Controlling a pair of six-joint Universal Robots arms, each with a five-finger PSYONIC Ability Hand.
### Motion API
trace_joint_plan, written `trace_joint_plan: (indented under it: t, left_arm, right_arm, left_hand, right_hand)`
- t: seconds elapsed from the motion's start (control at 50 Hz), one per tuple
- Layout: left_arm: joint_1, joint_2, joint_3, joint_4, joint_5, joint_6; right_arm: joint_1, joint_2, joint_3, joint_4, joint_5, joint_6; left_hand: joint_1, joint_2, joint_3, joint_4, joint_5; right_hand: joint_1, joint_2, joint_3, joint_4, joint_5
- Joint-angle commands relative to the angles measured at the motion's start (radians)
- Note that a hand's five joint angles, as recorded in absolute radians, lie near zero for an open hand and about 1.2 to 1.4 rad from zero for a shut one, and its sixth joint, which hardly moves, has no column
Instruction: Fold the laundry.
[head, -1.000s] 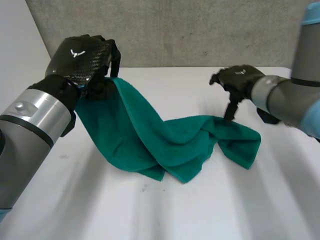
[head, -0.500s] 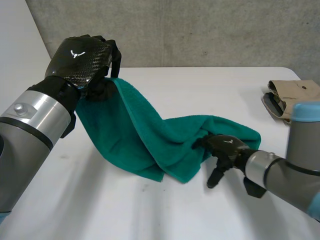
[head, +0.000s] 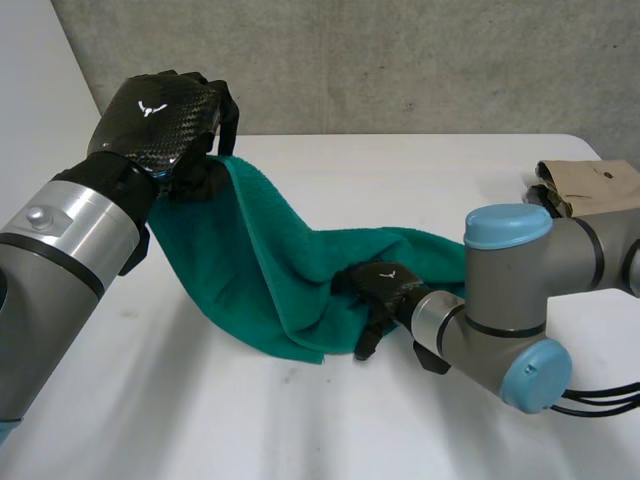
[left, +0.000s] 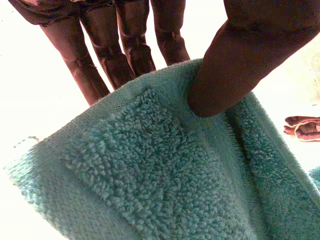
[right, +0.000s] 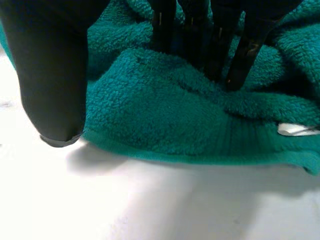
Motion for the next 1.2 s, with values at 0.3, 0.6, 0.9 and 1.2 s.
trace_joint_plan:
  t: [0.3,0.6,0.9,1.2]
  left_arm:
    - [0.014,0.018,0.002,-0.002,-0.001,0.001]
    - [0.099,0.143,0.003,-0.041,0.010,0.004]
    - [0.106,0.089,0.037,-0.044,0.003,-0.002]
    - [0.035,0.097,0.091,-0.063,-0.003,-0.008]
  right_arm:
    - [0.004,-0.133,-0.078,0.047,0.071,-0.051]
    - [-0.226,-0.522,-0.219,0.562,0.022,-0.631]
    - [-0.187,-0.462,0.259,0.133,-0.001,-0.187]
    - [-0.014,-0.385,0.511,-0.260,0.088,0.203]
  left_hand:
    - [0.236,0.199,0.203,0.195,0.248]
    - [0.236,0.199,0.203,0.195,0.248]
    - [0.236,0.199,0.203,0.195,0.248]
    - [0.236,0.199,0.203,0.195,0.248]
  right_hand:
    - [1.045,1.005,0.984,0.991,1.001]
    - [1.045,1.005,0.984,0.991,1.001]
    - [-0.129,-0.168,-0.190,-0.182,-0.173]
    - [-0.140,-0.180,-0.201,-0.194,-0.184]
